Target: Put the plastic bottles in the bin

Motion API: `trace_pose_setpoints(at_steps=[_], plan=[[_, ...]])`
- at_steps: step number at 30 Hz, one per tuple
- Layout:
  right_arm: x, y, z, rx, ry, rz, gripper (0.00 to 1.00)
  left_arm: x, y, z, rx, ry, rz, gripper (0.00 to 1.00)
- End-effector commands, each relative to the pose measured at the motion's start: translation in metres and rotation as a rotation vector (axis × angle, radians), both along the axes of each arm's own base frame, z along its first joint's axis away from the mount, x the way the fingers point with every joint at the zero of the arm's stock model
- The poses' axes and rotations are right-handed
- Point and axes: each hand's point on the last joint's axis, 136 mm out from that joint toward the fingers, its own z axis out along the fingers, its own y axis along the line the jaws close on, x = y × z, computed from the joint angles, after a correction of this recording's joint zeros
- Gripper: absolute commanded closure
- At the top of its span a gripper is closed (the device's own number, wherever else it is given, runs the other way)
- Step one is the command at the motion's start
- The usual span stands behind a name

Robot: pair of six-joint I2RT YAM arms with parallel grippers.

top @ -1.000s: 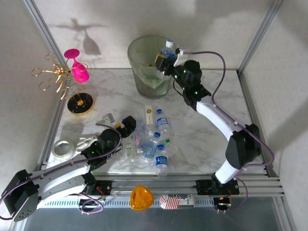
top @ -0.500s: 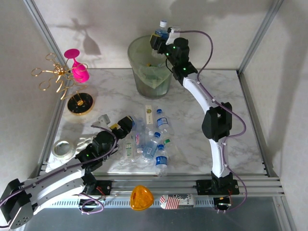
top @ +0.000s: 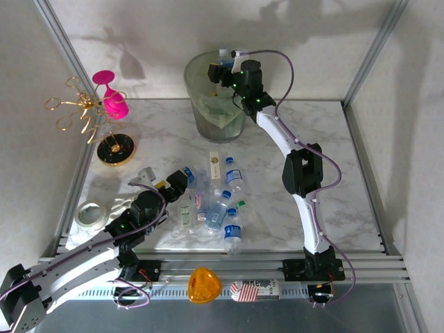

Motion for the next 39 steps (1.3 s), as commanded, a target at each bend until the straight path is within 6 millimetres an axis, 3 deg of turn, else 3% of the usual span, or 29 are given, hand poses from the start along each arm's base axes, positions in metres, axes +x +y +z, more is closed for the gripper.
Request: trace_pose_setpoints(at_steps=[1, 8, 15, 19, 22, 27, 33, 39], plan=[[-0.005, 0.003, 0.027, 0.007, -0.057, 0.021, 0.01, 0.000, 0.010, -0.007, 0.023, 0.012, 0.039, 0.00], [-0.029, -0.005, 0.073, -0.003, -0.111, 0.037, 0.01, 0.000, 0.016, -0.009, 0.024, 0.020, 0.065, 0.01], [-0.089, -0.018, 0.115, 0.014, -0.197, 0.056, 0.01, 0.003, 0.021, -0.018, 0.040, 0.047, 0.086, 0.00], [-0.127, -0.030, 0.122, 0.022, -0.190, 0.071, 0.01, 0.004, 0.020, -0.024, 0.050, 0.071, 0.078, 0.01], [-0.157, -0.037, 0.107, 0.018, -0.149, 0.087, 0.01, 0.003, 0.017, -0.030, 0.064, 0.096, 0.062, 0.00], [-0.211, -0.047, 0.062, 0.007, -0.041, 0.127, 0.01, 0.000, 0.013, -0.035, 0.114, 0.132, 0.021, 0.01], [-0.270, -0.058, -0.019, -0.005, 0.151, 0.147, 0.01, -0.001, 0.007, -0.034, 0.188, 0.163, -0.032, 0.03], [-0.302, -0.079, -0.091, -0.034, 0.343, 0.097, 0.01, -0.010, -0.007, -0.055, 0.228, 0.268, -0.120, 0.02]])
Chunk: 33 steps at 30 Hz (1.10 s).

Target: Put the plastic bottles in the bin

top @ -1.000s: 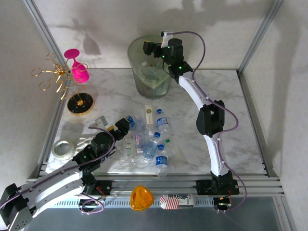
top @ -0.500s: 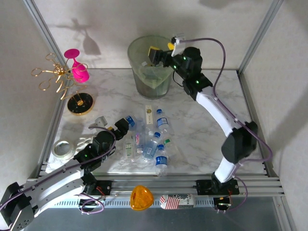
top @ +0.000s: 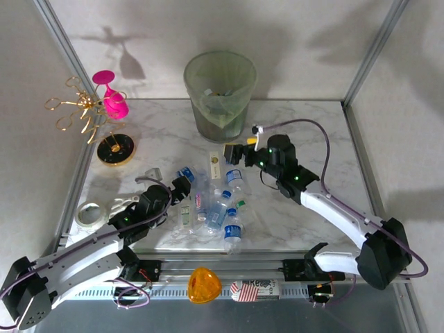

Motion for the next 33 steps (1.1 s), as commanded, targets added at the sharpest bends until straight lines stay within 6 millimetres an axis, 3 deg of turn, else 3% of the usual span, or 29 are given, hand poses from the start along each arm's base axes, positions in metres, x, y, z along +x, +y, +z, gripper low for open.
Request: trace_pose_setpoints(at_steps=[1, 6, 10, 20, 33], plan=[[-0.011, -0.017, -0.022, 0.009, 0.082, -0.075, 0.01, -0.010, -0.008, -0.016, 0.036, 0.091, -0.064, 0.02], [-0.017, -0.032, -0.051, -0.026, 0.115, -0.124, 0.01, -0.028, -0.013, -0.042, 0.059, 0.197, -0.098, 0.02], [-0.014, -0.036, -0.061, -0.059, 0.120, -0.149, 0.01, -0.042, -0.017, -0.056, 0.065, 0.256, -0.120, 0.04], [-0.009, -0.031, -0.059, -0.047, 0.102, -0.145, 0.01, -0.060, -0.022, -0.084, 0.162, 0.349, -0.135, 0.13], [-0.009, -0.034, -0.064, -0.063, 0.111, -0.157, 0.01, -0.061, -0.013, -0.107, 0.281, 0.393, -0.088, 0.19]])
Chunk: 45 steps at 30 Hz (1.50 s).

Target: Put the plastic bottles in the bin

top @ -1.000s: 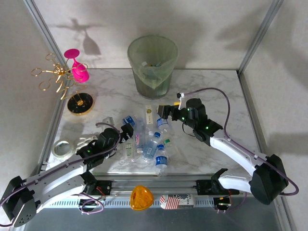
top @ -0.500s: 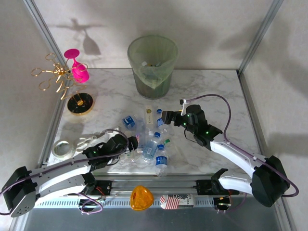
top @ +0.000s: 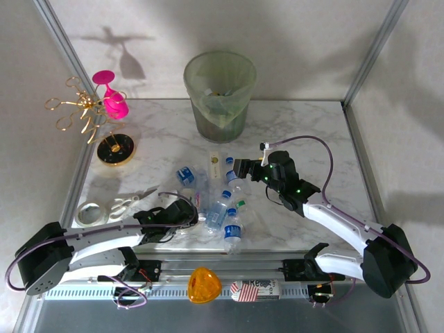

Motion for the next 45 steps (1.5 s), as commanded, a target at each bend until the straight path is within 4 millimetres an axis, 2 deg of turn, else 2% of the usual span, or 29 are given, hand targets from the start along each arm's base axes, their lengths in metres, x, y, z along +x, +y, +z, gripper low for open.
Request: trace_pose_setpoints(at_steps=[1, 9, 15, 19, 24, 27, 32, 39, 44, 45], plan=[[0.001, 0.000, -0.001, -0.002, -0.009, -0.011, 0.01, 0.003, 0.012, 0.001, 0.045, -0.016, 0.067, 0.20], [0.002, 0.000, -0.005, -0.006, -0.006, -0.016, 0.01, 0.003, 0.012, -0.003, 0.059, -0.016, 0.067, 0.28], [0.002, 0.000, -0.009, -0.010, 0.007, -0.016, 0.01, 0.003, 0.010, -0.004, 0.056, -0.012, 0.054, 0.42], [0.002, 0.000, -0.009, -0.012, 0.004, -0.018, 0.01, 0.006, 0.008, 0.003, 0.037, -0.037, 0.053, 0.50], [0.003, 0.000, -0.010, -0.014, 0.005, -0.020, 0.01, 0.010, 0.003, 0.024, -0.049, -0.101, 0.062, 0.53], [0.003, 0.000, -0.011, -0.014, 0.008, -0.020, 0.01, 0.014, 0.000, 0.042, -0.120, -0.154, 0.075, 0.55], [0.004, 0.001, -0.012, -0.010, 0.008, -0.019, 0.01, 0.024, 0.000, 0.086, -0.242, -0.281, 0.122, 0.56], [0.004, 0.004, -0.010, 0.006, 0.007, -0.012, 0.01, 0.044, 0.001, 0.163, -0.424, -0.518, 0.198, 0.61], [0.002, 0.004, -0.009, 0.010, 0.008, -0.008, 0.01, 0.062, -0.016, 0.229, -0.444, -0.680, 0.149, 0.62], [0.002, 0.003, -0.010, 0.011, 0.009, -0.008, 0.01, 0.067, -0.020, 0.247, -0.444, -0.716, 0.141, 0.62]])
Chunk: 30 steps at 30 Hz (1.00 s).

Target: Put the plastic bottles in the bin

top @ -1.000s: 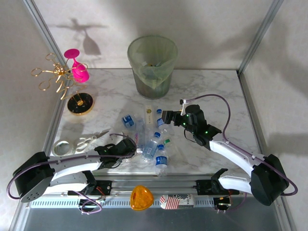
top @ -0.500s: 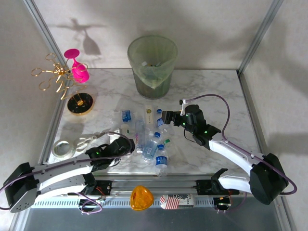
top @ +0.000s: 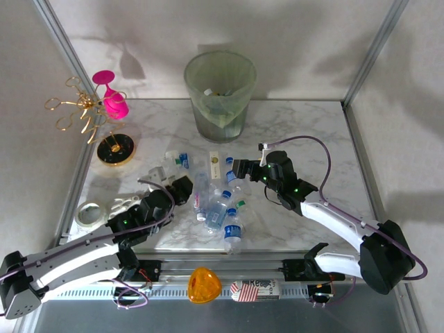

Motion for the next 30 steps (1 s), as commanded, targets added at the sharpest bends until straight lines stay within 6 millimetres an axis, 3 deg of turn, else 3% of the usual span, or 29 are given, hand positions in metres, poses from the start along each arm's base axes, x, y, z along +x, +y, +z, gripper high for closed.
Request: trace_pose_setpoints(at_steps=[1, 6, 13, 18, 23, 30], plan=[[-0.001, 0.001, 0.001, 0.021, -0.009, -0.006, 0.01, 0.020, -0.011, 0.080, -0.033, -0.197, 0.032, 0.62], [-0.004, 0.000, 0.003, 0.034, -0.010, -0.007, 0.01, 0.058, -0.043, 0.138, 0.032, -0.298, -0.021, 0.62], [-0.009, -0.009, 0.009, 0.048, -0.023, -0.031, 0.01, 0.125, -0.095, 0.174, 0.100, -0.320, -0.158, 0.62], [-0.013, -0.014, 0.013, 0.055, -0.031, -0.041, 0.01, 0.174, -0.120, 0.182, 0.186, -0.316, -0.190, 0.61], [-0.018, -0.019, 0.013, 0.056, -0.030, -0.048, 0.01, 0.223, -0.130, 0.182, 0.245, -0.295, -0.174, 0.61], [-0.024, -0.023, 0.008, 0.047, -0.016, -0.043, 0.01, 0.281, -0.134, 0.156, 0.358, -0.204, -0.129, 0.60]])
